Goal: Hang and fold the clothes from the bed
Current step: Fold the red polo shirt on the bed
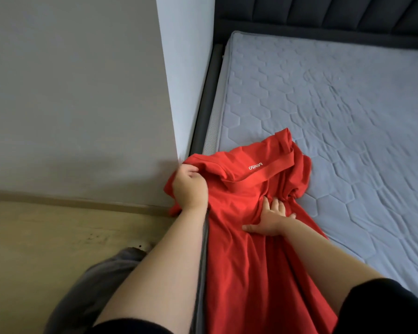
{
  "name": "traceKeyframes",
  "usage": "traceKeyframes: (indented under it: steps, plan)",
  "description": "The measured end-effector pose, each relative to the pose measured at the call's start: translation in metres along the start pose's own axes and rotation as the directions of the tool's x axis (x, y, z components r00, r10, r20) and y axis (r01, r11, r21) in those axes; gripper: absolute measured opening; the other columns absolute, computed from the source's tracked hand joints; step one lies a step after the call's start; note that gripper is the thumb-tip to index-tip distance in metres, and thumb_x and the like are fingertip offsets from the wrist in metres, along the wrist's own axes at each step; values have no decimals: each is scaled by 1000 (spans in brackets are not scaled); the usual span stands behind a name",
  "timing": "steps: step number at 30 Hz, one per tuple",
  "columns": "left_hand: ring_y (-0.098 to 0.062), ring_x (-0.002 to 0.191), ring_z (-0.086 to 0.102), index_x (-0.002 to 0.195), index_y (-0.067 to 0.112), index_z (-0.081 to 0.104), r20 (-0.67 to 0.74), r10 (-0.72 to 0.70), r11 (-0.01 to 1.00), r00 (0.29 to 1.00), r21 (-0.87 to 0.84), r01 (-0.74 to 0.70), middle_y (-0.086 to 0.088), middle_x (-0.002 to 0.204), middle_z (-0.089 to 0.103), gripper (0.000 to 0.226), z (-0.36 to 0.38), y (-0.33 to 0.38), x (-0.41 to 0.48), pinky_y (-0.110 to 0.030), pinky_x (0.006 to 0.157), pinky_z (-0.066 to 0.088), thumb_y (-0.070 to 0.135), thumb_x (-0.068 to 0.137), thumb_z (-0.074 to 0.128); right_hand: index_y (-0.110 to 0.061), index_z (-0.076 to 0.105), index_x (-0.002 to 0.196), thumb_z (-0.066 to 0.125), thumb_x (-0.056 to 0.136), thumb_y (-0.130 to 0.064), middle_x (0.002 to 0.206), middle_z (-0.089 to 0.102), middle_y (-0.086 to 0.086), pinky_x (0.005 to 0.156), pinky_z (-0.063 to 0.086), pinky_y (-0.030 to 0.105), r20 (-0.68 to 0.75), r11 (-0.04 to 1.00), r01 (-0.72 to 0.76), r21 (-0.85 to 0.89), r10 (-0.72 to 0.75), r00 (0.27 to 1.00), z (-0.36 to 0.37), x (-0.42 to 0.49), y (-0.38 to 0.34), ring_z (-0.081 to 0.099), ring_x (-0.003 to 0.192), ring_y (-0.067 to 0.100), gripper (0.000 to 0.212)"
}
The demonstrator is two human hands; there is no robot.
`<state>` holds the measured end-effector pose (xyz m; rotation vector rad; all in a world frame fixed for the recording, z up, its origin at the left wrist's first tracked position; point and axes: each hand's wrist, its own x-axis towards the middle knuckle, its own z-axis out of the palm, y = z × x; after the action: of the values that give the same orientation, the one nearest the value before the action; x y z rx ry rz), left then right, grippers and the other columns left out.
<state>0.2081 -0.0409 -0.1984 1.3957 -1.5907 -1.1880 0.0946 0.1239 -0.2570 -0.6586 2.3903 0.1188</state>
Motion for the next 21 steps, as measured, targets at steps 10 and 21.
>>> traceKeyframes:
  steps: [10, 21]
  plan:
    - [-10, 37, 59, 76, 12, 56, 602, -426, 881, 676, 104, 462, -4, 58, 65, 28, 38, 12, 1, -15, 34, 40, 36, 89, 61, -3, 59, 75, 53, 90, -40, 60, 60, 7, 37, 35, 21, -216, 323, 98, 941, 353, 910, -80, 22, 10, 45, 34, 16, 40]
    - [-23, 142, 26, 144, 0, 33, 526, -159, 872, 835, -322, 369, -12, 152, 32, 49, 72, 46, 55, -27, 113, 15, 20, 101, 41, -12, 44, 135, 39, 101, -35, 123, 54, 3, 96, 42, 38, -296, -287, 280, 916, -11, 955, -163, 59, -17, 54, 117, 16, 41]
